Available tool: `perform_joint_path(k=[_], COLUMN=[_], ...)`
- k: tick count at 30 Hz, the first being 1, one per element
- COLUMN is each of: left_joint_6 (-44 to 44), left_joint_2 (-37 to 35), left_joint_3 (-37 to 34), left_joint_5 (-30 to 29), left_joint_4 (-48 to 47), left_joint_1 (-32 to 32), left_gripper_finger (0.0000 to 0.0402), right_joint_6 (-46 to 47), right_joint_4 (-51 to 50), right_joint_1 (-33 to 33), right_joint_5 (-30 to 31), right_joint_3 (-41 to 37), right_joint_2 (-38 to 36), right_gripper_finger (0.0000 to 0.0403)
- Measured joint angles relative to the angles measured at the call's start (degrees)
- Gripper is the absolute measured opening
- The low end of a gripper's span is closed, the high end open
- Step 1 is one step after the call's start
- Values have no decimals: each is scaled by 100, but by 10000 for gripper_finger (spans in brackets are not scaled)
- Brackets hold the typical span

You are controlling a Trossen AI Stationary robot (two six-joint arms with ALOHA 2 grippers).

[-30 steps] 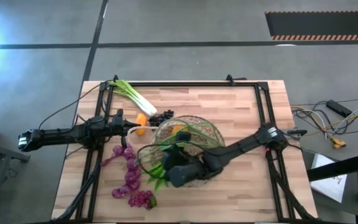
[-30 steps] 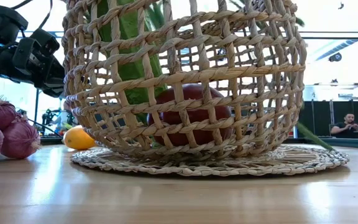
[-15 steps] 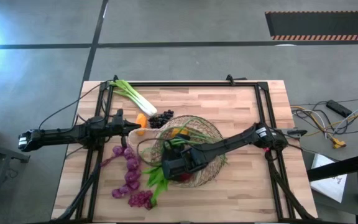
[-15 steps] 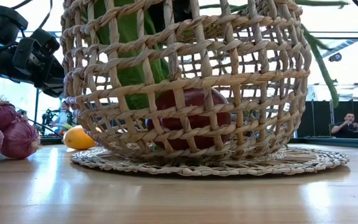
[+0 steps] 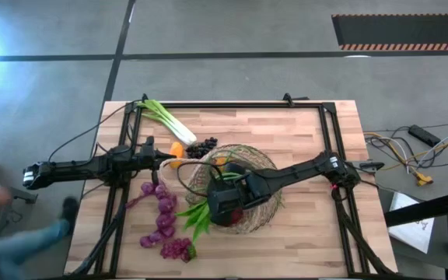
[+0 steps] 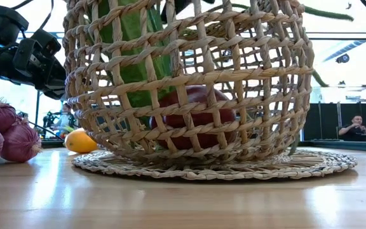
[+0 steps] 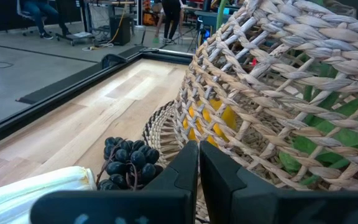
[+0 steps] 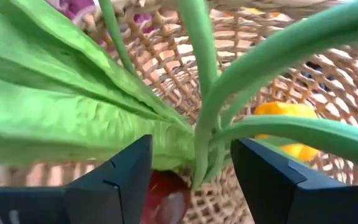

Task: Build produce basket
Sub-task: Put the string beans into the basket

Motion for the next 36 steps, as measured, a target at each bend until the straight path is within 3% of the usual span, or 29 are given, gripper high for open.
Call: perform_joint_path(k=[4, 11, 17, 24, 33, 36], left_joint_6=[0, 2, 0, 1, 2, 2], left_joint_2=[0, 0, 0, 6, 0, 0], left_joint_3=[0, 0, 0, 0, 0, 0], left_joint_5=[0, 1, 0, -2, -1, -1], left_joint_4=[1, -1, 1, 2, 1, 1], left_joint_1=[0, -2, -1, 0, 0, -1], left_gripper_finger=[0, 0, 0, 0, 0, 0], right_joint_6=[380, 512, 640, 1100, 1142, 1111], right_joint_4=[-455, -399, -312, -899, -804, -752], right_joint_1=[57, 302, 512, 501, 379, 436], right_joint_5=[-5, 29, 458, -95, -1540, -1648], right_joint_3=[443, 410, 388, 336, 434, 434], right_joint_2=[-23, -366, -363, -192, -252, -328], right_gripper_finger=[208, 199, 198, 204, 266, 269])
